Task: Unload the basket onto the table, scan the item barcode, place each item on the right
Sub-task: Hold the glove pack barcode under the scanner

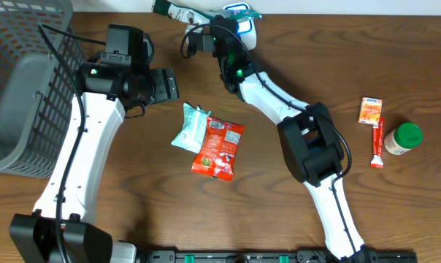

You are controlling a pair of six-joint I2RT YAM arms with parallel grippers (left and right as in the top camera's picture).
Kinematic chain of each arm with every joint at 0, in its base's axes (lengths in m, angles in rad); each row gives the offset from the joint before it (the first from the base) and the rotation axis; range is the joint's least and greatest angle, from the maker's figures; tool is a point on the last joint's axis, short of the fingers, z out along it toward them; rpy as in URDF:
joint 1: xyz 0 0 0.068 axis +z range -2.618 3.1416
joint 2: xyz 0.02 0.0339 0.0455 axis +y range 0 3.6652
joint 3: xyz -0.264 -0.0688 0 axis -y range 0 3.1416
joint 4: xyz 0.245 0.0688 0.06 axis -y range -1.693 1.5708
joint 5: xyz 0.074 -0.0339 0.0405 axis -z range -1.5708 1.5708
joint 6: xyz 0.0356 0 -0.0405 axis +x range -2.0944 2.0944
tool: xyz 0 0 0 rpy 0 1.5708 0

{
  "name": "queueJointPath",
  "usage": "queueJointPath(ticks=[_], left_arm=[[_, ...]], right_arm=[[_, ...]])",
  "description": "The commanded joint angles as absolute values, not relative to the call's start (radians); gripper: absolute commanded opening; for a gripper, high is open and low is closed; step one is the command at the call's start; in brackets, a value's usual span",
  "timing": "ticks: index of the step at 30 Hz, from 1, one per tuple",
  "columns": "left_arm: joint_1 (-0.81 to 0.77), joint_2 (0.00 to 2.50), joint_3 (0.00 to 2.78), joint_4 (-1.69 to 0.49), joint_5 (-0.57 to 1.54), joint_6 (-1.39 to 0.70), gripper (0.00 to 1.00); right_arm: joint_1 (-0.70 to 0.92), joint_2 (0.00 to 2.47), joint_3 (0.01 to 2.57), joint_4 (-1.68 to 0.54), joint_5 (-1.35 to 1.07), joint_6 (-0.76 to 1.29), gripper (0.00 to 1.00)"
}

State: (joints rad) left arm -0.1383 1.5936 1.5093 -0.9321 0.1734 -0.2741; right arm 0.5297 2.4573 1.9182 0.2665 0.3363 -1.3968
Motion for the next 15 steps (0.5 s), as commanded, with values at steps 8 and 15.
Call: queueJointPath(ticks=[8, 15], left_arm=[[-0.136, 1.588, 1.510, -0.934, 0.167, -0.279, 0.89], [-0.136, 1.588, 1.510, -0.934, 0.167, -0.279, 0.89]], right_arm=[[0.538, 2.485, 1.935, 0.208, 0.345, -1.327, 0.01], [0.538, 2.486, 1.935, 0.139, 0.337, -1.156, 0.01]])
